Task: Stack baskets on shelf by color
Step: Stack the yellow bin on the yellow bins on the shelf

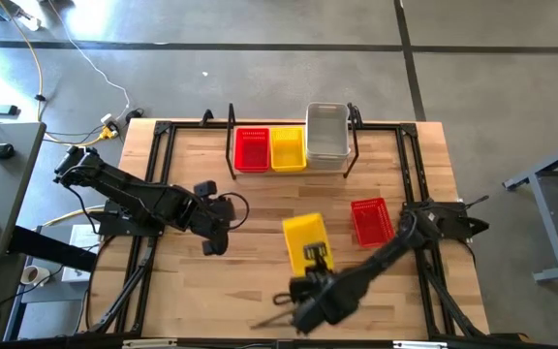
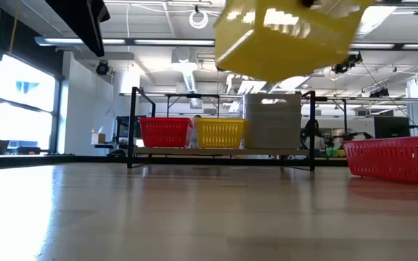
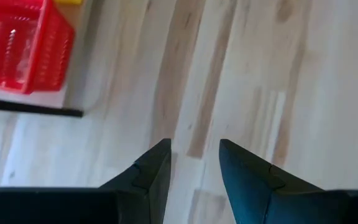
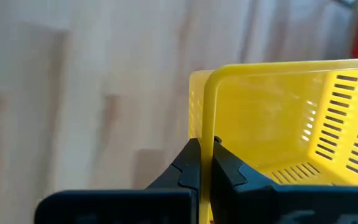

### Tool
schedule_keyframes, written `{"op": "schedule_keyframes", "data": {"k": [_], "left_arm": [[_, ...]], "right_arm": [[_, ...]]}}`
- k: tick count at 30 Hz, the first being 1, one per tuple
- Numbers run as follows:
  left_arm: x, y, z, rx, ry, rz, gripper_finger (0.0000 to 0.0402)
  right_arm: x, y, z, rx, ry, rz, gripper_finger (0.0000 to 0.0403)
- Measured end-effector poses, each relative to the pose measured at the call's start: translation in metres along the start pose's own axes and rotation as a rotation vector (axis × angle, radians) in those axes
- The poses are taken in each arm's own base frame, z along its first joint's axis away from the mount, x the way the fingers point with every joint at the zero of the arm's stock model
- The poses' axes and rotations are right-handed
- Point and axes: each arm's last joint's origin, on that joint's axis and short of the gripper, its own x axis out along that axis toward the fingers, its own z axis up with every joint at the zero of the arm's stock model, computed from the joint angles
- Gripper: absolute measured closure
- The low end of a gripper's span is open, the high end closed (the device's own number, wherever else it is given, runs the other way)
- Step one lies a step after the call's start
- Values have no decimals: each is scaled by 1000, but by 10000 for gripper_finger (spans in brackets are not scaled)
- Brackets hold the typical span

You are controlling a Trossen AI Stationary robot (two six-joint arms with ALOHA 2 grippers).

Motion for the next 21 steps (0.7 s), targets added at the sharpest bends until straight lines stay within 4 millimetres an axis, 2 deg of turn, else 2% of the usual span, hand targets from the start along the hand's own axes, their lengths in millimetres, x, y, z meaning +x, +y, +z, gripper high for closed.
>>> {"op": "schedule_keyframes", "data": {"k": [10,21], "left_arm": [[0,4,-7,31,68,34,275],[-5,-1,-16,96,112,55,275]], "right_arm": [[18,-89,26,-13,-2,-25,403],[51,-175,27,-5,77,-55,403]]}}
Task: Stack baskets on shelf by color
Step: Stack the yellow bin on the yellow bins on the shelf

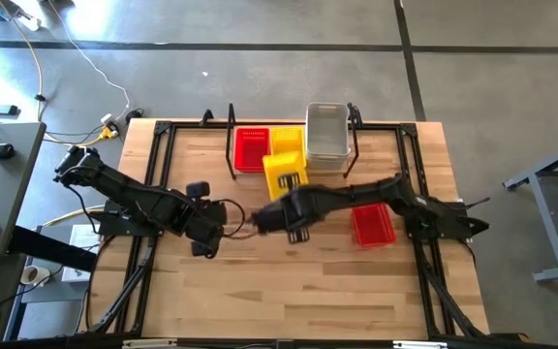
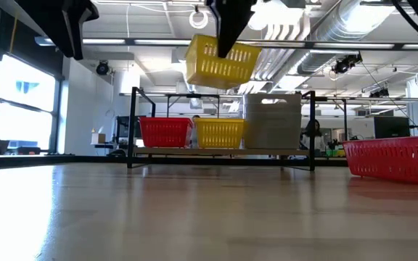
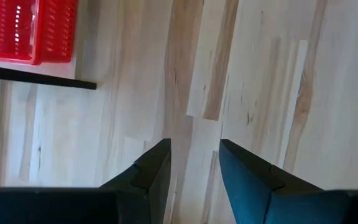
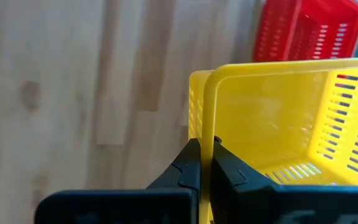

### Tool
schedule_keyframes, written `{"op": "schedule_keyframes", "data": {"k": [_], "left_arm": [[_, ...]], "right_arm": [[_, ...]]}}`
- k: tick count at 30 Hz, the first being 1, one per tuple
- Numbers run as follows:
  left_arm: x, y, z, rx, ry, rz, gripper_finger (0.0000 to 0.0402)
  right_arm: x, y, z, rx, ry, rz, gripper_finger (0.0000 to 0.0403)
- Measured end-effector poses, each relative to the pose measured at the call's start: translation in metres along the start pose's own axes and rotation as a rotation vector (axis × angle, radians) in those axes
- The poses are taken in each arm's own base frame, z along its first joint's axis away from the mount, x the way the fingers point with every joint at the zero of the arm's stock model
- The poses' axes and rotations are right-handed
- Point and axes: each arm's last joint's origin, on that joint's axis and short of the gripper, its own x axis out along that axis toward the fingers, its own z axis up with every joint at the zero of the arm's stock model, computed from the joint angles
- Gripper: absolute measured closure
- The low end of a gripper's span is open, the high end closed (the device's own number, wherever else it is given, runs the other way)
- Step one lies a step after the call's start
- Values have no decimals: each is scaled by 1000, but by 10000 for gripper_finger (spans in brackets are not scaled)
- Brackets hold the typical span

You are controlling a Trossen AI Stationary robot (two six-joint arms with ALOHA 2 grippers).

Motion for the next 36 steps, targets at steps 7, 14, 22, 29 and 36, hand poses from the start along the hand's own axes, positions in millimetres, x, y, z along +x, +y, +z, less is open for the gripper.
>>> {"op": "schedule_keyframes", "data": {"k": [7,14,22,29,36], "left_arm": [[-2,-4,-2,20,-7,-5,275],[-2,-4,-2,21,-7,-5,275],[-2,-4,-2,20,-8,-6,275],[-2,-4,-2,20,-16,9,275],[-2,-4,-2,20,-16,9,275]], "right_arm": [[25,-50,-7,42,51,-2,403],[45,-91,-10,74,10,19,403],[61,-123,-19,121,8,41,403],[85,-129,-18,98,53,62,403],[105,-122,-15,57,114,92,403]]}}
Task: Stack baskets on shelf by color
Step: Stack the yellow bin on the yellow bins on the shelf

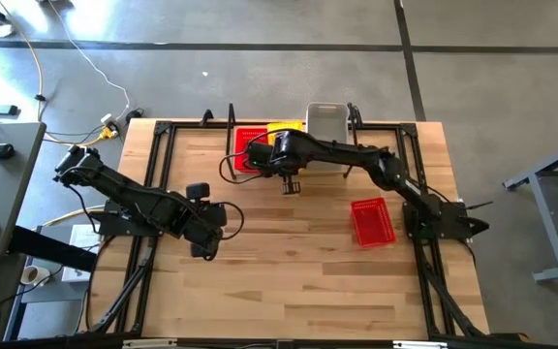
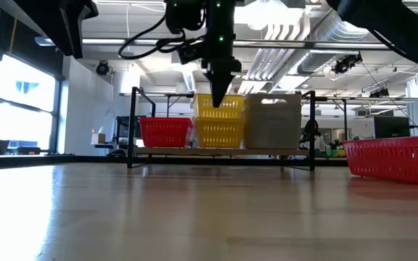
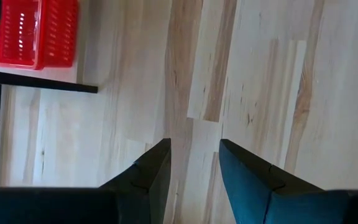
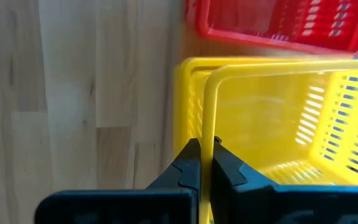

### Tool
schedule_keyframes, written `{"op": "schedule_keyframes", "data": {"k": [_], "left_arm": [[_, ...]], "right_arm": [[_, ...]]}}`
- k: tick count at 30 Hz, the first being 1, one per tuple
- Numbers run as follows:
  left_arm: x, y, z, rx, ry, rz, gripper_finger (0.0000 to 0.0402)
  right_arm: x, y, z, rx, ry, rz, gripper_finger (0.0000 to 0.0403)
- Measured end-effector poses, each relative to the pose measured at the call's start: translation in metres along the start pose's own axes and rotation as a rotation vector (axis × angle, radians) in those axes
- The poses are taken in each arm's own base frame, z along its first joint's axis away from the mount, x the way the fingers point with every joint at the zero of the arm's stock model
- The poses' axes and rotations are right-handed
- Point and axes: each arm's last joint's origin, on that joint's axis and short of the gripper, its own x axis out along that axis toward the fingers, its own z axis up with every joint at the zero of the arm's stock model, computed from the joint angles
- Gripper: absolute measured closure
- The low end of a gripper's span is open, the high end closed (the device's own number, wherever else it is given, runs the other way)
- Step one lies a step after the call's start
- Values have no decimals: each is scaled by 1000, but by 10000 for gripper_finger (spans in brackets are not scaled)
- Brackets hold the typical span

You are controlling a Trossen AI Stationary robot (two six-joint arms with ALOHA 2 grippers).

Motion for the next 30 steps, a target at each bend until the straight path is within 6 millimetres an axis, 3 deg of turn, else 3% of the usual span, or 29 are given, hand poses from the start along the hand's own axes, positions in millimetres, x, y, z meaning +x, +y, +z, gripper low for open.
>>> {"op": "schedule_keyframes", "data": {"k": [17,30], "left_arm": [[0,0,0,0,1,-1,275],[0,0,0,26,1,-2,275]], "right_arm": [[5,-1,3,16,-4,-14,399],[-3,-5,0,86,-19,-26,299]]}}
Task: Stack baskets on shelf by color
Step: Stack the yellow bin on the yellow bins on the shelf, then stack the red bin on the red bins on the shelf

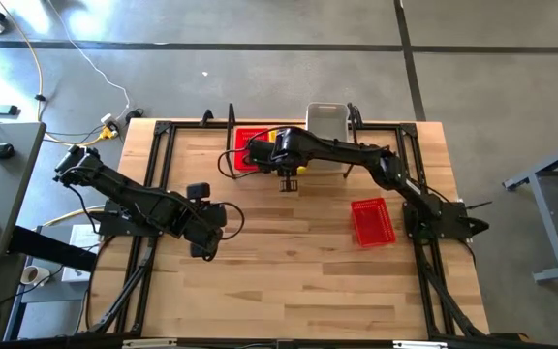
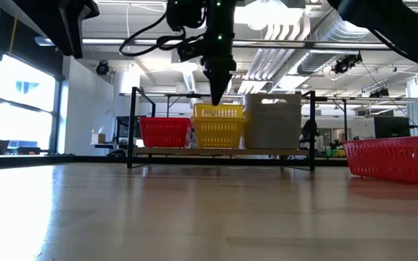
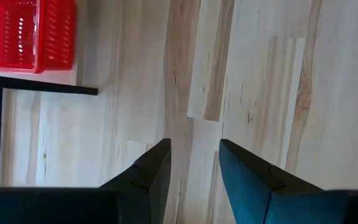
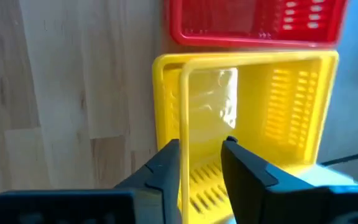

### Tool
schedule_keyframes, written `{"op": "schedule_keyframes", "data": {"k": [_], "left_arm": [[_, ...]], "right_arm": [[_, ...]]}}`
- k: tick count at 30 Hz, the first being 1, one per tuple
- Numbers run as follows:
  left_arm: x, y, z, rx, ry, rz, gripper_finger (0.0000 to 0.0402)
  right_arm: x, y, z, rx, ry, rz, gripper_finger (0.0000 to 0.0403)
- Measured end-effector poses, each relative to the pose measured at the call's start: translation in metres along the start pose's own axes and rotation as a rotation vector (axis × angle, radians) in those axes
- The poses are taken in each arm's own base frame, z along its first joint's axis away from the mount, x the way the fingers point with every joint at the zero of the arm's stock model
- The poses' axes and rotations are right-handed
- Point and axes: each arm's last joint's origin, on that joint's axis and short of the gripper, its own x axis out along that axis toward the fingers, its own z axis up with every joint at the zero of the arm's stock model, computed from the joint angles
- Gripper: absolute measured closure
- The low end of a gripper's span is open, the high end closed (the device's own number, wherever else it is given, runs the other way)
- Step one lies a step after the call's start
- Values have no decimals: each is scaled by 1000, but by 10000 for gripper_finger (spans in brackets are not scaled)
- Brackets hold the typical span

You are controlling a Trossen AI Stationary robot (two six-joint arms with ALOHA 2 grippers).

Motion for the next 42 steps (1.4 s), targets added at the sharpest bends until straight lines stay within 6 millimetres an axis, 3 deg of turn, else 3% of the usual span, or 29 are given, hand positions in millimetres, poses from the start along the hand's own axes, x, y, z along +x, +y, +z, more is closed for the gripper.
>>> {"op": "schedule_keyframes", "data": {"k": [6,12,20,26,33,42], "left_arm": [[0,0,0,-8,-1,-1,275],[0,0,0,-8,-2,-2,275],[0,0,0,-23,-4,-4,275],[0,-1,1,-116,-8,-7,275],[-5,-11,-4,-163,-20,-26,275],[-9,-19,-9,-175,-31,-40,275]], "right_arm": [[-25,-1,-10,91,-21,-1,296],[-63,8,-25,151,-46,4,295],[-118,32,-43,239,-157,28,295],[-142,62,-48,255,-217,35,295],[-125,107,-62,187,-105,4,295],[-95,137,-140,293,2,-12,295]]}}
